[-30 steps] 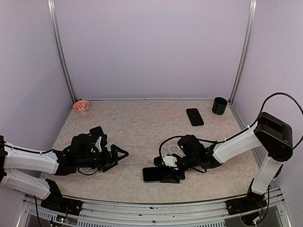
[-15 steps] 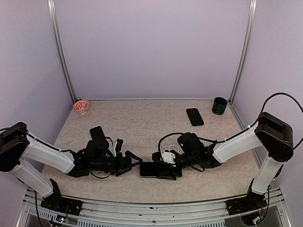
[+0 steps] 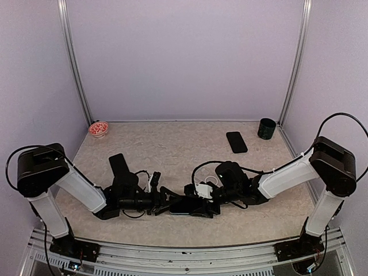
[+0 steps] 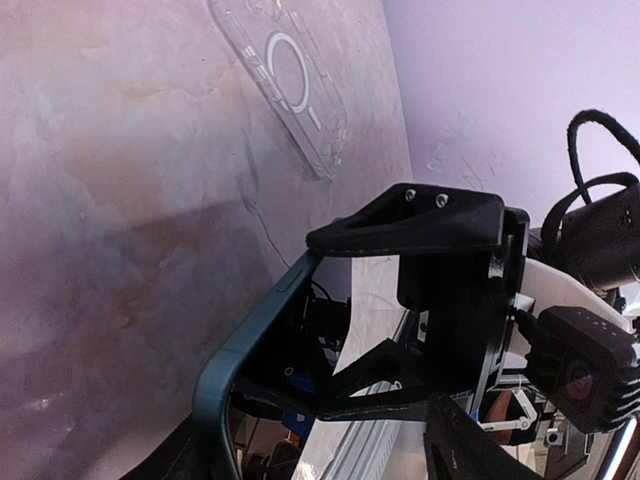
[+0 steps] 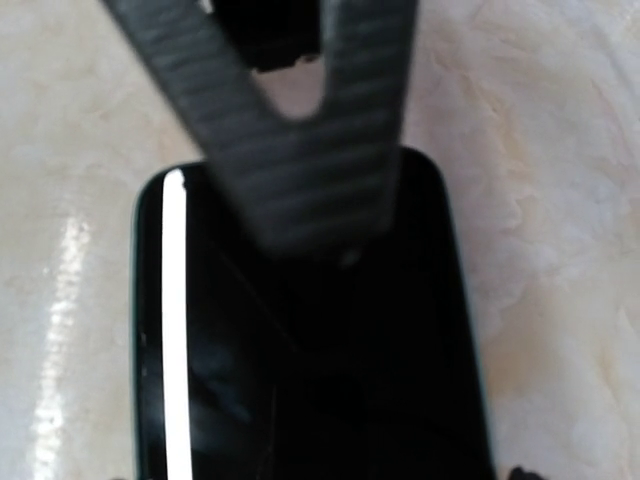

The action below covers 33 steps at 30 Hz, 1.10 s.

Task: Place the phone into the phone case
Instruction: Pass from the right arm to the left

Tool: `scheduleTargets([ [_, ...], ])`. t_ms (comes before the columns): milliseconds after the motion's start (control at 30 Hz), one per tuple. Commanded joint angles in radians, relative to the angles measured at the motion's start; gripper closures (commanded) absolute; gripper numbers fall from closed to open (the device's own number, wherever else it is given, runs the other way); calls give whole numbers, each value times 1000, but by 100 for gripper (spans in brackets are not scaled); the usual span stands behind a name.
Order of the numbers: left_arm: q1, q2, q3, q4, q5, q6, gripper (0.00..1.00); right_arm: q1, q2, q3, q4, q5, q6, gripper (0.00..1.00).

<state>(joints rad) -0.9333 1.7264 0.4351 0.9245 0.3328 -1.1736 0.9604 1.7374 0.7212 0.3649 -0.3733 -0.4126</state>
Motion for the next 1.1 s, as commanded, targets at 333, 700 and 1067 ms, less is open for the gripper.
scheduleTargets([
  [333, -12, 61, 14, 149, 47, -47, 69, 14, -14, 19, 59, 19, 5, 31],
  [700, -13, 53, 15, 62, 16, -35, 88, 14, -32, 13, 50, 40, 7, 29],
  [1067, -13, -12, 15, 21, -8, 14, 100, 13, -73, 23, 21, 132, 24, 11],
])
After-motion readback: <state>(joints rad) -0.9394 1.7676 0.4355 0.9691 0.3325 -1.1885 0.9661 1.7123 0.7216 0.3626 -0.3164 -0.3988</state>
